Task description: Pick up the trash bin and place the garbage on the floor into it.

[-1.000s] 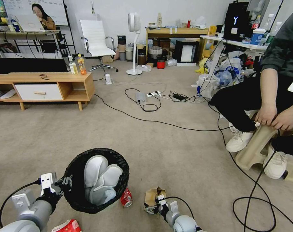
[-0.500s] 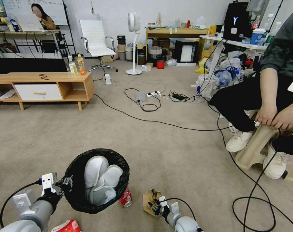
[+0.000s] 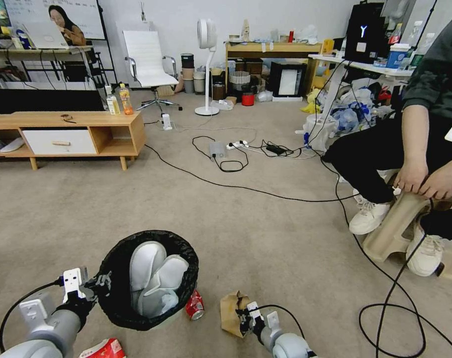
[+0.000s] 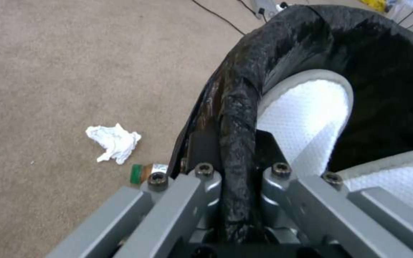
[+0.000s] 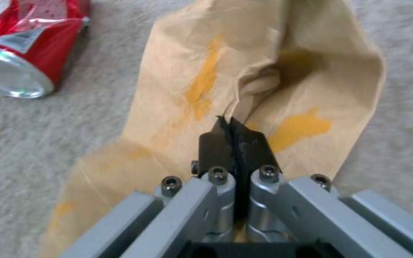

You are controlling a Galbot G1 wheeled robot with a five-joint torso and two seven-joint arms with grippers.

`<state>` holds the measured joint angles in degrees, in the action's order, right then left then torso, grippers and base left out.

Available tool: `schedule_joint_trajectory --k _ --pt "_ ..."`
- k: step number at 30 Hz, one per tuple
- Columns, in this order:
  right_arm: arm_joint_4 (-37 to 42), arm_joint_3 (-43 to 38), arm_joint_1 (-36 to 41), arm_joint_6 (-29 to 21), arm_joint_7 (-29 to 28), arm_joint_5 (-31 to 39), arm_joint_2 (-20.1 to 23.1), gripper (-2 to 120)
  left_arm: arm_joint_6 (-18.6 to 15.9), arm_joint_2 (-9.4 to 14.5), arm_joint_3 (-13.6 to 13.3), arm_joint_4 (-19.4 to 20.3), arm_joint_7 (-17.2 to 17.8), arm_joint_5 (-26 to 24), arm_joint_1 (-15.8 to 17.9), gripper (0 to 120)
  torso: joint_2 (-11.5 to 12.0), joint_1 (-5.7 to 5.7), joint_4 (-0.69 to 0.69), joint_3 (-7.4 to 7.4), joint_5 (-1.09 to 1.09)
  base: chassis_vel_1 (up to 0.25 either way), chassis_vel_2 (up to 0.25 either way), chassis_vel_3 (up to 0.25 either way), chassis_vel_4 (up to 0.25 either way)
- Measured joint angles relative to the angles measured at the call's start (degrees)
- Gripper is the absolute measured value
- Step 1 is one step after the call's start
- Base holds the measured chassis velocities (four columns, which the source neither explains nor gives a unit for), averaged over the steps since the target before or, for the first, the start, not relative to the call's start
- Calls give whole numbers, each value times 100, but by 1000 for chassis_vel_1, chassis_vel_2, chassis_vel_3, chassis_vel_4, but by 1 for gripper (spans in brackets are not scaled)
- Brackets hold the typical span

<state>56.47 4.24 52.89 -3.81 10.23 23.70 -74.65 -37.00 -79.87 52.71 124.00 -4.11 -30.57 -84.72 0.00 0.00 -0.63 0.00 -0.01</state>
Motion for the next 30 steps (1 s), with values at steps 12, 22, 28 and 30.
schedule_joint_trajectory --k 12,22,28,30 --pt "289 -188 42 -15 -38 81 134 0 7 12 -2 -10 0 -15 -41 5 0 -1 -1 1 1 0 0 0 0" --pt "1898 -417 106 -147 -148 365 847 0 8 52 34 24 1 -52 -12 5 0 0 -1 0 1 0 0 0 0" --pt "3013 -801 91 -292 -232 596 1243 0 -9 53 -1 52 11 -36 -16 5 0 0 1 0 0 0 0 0 0" --pt "3207 -900 87 -308 -240 634 1311 0 -10 49 -10 61 11 -29 -27 5 0 0 1 0 0 0 0 0 0"
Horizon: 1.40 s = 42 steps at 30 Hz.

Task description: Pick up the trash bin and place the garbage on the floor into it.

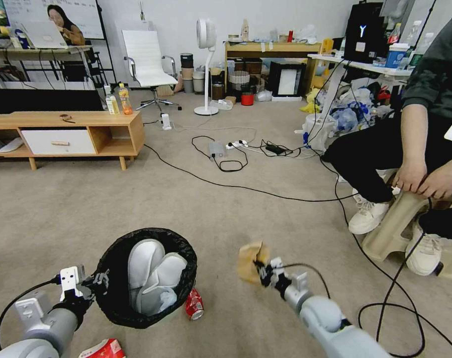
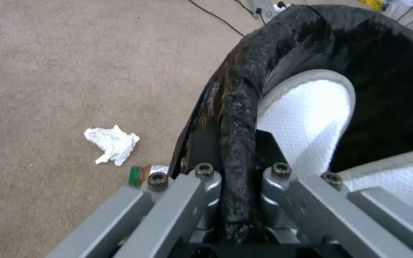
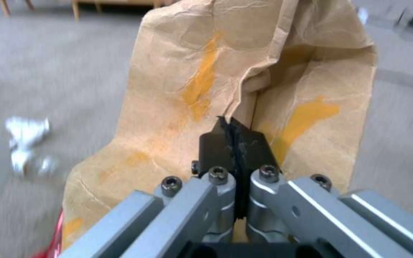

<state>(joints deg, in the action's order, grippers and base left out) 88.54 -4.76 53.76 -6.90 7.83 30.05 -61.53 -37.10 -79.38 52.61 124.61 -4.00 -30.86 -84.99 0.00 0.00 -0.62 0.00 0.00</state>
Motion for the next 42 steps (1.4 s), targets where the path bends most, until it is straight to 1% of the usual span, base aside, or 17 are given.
schedule_joint_trajectory --k 5,11,12,18,23,24,25,26,27,28,30,33,35,36,38,41,42 --pt "695 -365 -7 -24 9 119 307 0 -2 -3 -5 8 2 14 -23 5 0 0 -2 0 0 0 0 0 0" --pt "1510 -632 -133 -51 17 321 560 0 -4 -1 -20 -3 5 16 -28 5 0 0 -2 0 1 0 0 0 0" --pt "1510 -632 -133 -51 17 321 560 0 -4 -1 -20 -3 5 16 -28 5 0 0 -2 0 1 0 0 0 0" --pt "2199 -577 -358 72 416 584 736 0 -15 5 -38 -10 23 23 -22 5 0 0 -1 0 1 0 0 0 0" --pt "2786 -391 -615 82 641 1151 939 0 -20 7 -38 -38 26 23 -22 5 0 0 -1 0 1 0 0 0 0" --pt "2924 -267 -787 50 705 1477 1057 0 -20 9 -37 -54 27 23 -19 5 0 0 -2 0 0 0 0 0 0" --pt "2924 -267 -787 50 705 1477 1057 0 -20 9 -37 -54 27 23 -19 5 0 0 -2 0 0 0 0 0 0" --pt "2983 -166 -941 35 753 1685 1125 0 -20 7 -41 -60 28 24 -15 5 0 0 -3 0 0 0 0 0 0" --pt "3040 5 -1201 18 797 1974 1198 0 -21 -5 -55 -65 29 24 -8 5 0 0 0 0 1 0 0 0 0" --pt "3040 5 -1201 18 797 1974 1198 0 -21 -5 -55 -65 29 24 -8 5 0 0 0 0 1 0 0 0 0" --pt "3089 336 -1624 -24 824 2389 1238 0 -24 -32 -98 -67 29 34 2 5 0 0 0 0 1 0 0 0 0" --pt "3103 548 -1851 -73 825 2585 1226 0 -24 -52 -130 -67 29 57 11 5 0 0 -2 0 1 0 0 0 0" --pt "3168 1263 -2413 -263 669 3149 1091 0 -31 -103 -196 -55 35 106 43 5 0 0 1 0 2 0 0 0 0" --pt "3168 1263 -2413 -263 669 3149 1091 0 -31 -103 -196 -55 35 106 43 5 0 0 1 0 2 0 0 0 0" --pt "3210 1772 -2740 -508 428 3520 961 0 -38 -129 -222 -45 39 120 70 5 0 0 -1 0 1 0 0 0 0" --pt "3212 1940 -2862 -667 292 3614 909 0 -39 -131 -226 -50 38 121 72 5 0 0 -2 0 1 0 0 0 0" --pt "3219 2108 -3006 -908 92 3746 845 0 -39 -131 -228 -68 39 121 72 5 0 0 -2 0 1 0 0 0 0"
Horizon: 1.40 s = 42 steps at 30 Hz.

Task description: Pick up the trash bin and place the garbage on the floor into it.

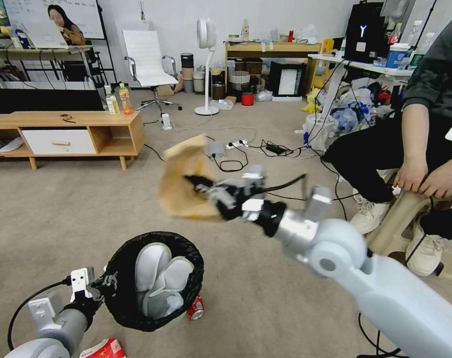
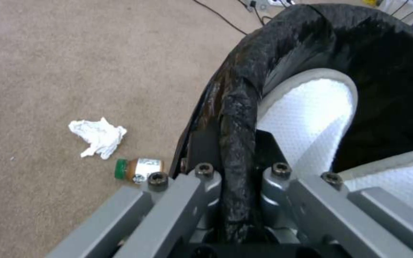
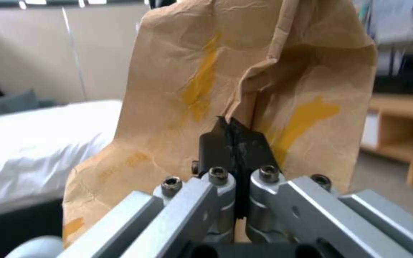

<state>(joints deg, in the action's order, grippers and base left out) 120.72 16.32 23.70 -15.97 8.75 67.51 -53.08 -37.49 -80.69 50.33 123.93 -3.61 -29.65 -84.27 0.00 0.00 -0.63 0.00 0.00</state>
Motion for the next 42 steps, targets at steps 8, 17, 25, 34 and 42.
schedule_joint_trajectory --k 8,17,25,34,42 --pt "46 392 -437 -1057 -1192 704 -329 0 30 -8 -94 -41 -17 48 -24 5 0 0 1 0 1 0 0 0 0" --pt "221 406 -497 -2209 -2495 1398 -518 0 39 10 -131 -42 -23 65 1 5 0 0 0 0 0 0 0 0 0" --pt "355 436 -306 -2669 -3434 1855 -494 0 40 7 -130 -36 -25 64 4 5 0 0 0 0 0 0 0 0 0" --pt "386 519 -215 -2662 -3563 1908 -467 0 42 -8 -119 -3 -26 64 1 5 0 0 0 -1 0 0 0 0 0" --pt "461 694 -149 -2640 -3557 1952 -479 0 46 -10 -114 5 -28 64 1 5 0 0 0 -1 0 0 0 0 0"
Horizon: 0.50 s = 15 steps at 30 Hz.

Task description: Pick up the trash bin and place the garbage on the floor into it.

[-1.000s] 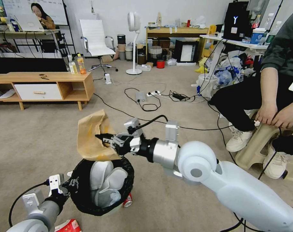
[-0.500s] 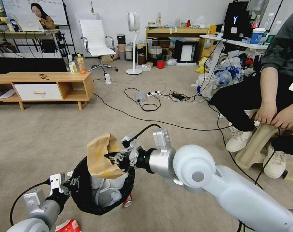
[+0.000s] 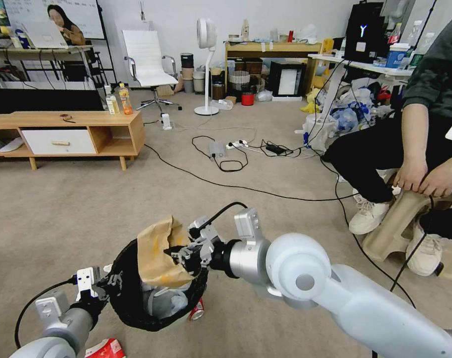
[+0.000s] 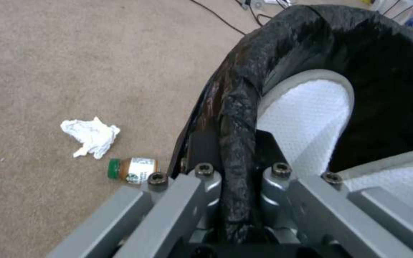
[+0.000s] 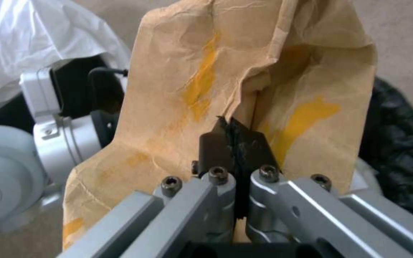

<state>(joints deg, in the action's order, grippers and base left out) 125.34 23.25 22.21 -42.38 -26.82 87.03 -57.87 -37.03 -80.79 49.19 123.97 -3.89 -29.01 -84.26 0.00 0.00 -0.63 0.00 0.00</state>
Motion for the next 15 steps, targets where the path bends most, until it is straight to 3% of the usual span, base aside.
schedule_joint_trajectory --k 8,11,13,15 --pt "17 170 6 12 -50 17 -19 30 1 -14 2 2 0 -1 27 5 0 0 0 0 0 0 0 0 0" --pt "19 195 8 13 -69 19 -24 35 1 -16 1 2 0 -1 39 5 0 0 0 0 0 0 0 0 0" --pt "24 228 20 15 -115 44 -35 48 1 -27 -3 2 2 -1 57 5 0 0 0 0 0 0 0 0 0" --pt "26 235 21 16 -131 62 -38 51 1 -28 -3 1 3 0 59 5 0 0 0 0 0 0 0 0 0"
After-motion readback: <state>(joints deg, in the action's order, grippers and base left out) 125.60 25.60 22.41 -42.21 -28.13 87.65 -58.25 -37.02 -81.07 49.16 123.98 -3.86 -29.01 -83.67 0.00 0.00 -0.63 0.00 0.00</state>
